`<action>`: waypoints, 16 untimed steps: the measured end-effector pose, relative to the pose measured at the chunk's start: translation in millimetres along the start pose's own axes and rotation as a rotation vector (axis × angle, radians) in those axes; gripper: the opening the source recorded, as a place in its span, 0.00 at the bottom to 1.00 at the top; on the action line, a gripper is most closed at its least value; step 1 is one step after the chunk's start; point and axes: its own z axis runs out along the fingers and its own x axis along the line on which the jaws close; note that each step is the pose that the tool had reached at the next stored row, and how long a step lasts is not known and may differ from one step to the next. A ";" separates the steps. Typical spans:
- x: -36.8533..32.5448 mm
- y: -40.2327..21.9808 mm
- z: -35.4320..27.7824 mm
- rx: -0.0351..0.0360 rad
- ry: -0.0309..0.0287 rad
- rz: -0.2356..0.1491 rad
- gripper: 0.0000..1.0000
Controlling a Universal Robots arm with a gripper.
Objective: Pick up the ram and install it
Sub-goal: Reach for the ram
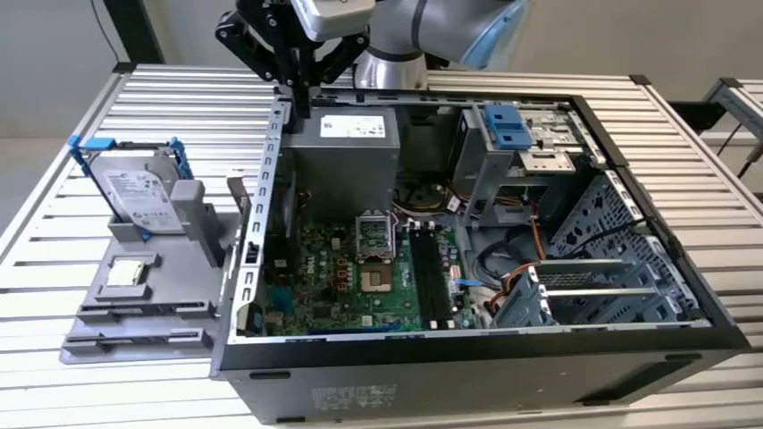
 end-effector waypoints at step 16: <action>39.2 -5.9 -1.1 0.0001 0.0001 0.000 0.00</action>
